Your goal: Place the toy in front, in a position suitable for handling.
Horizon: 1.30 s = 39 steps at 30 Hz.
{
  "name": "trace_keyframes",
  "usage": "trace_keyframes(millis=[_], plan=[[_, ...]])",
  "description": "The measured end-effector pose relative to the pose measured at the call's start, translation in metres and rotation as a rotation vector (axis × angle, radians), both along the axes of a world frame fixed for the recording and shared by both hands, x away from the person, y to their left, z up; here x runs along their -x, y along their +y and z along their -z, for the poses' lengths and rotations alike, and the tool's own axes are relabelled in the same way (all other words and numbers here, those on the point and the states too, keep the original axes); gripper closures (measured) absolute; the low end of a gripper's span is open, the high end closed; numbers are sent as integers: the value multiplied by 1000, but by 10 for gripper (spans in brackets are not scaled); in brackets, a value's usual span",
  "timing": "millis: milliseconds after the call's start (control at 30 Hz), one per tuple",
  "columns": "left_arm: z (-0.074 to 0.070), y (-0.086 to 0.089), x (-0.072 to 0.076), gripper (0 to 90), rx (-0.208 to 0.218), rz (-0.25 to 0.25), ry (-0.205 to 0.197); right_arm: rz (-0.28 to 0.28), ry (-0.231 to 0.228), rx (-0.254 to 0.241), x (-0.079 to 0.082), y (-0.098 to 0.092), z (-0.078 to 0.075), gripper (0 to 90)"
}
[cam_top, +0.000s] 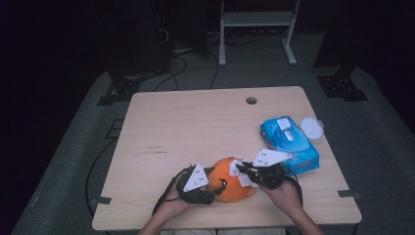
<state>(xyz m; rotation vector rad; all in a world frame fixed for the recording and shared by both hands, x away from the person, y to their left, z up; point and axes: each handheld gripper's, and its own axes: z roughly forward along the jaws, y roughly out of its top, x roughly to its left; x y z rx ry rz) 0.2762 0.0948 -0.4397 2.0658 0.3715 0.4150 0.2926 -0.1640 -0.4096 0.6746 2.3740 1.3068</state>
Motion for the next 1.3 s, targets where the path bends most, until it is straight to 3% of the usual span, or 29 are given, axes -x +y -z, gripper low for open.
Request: trace_keyframes(millis=[100, 167, 300, 433, 533, 633, 667, 900, 1000, 1133, 1200, 1300], plan=[[-6, 2, -2, 189, 47, -3, 3, -17, -32, 24, 5, 8, 1, 841], [-8, 2, -1, 179, 68, -4, -11, -36, -51, 28, 8, 16, 0, 841], [-6, -1, 0, 310, 30, -4, -23, -50, -69, 46, 10, 22, -3, 841], [-4, 3, -2, 367, 16, -17, -16, -33, -32, 16, 4, 9, -2, 841], [0, 12, -8, 375, 35, -38, 21, 5, -11, 24, -2, -3, 3, 841], [1, 20, -12, 383, 39, -53, 45, 29, 51, 12, -10, -14, 9, 841], [2, 22, -13, 384, 38, -55, 51, 30, 51, 14, -10, -14, 9, 841], [3, 25, -16, 386, 40, -67, 66, -70, -13, 32, 12, 12, -1, 840], [3, 26, -16, 389, 48, -68, 73, -62, 34, -11, 3, 4, 3, 840], [4, 28, -17, 389, 56, -69, 83, 8, 85, -6, -10, -12, 12, 840], [5, 29, -18, 388, 57, -69, 86, 5, 111, -31, -11, -14, 13, 840], [5, 30, -19, 385, 62, -73, 92, -55, 94, -62, -4, -6, 6, 839]])
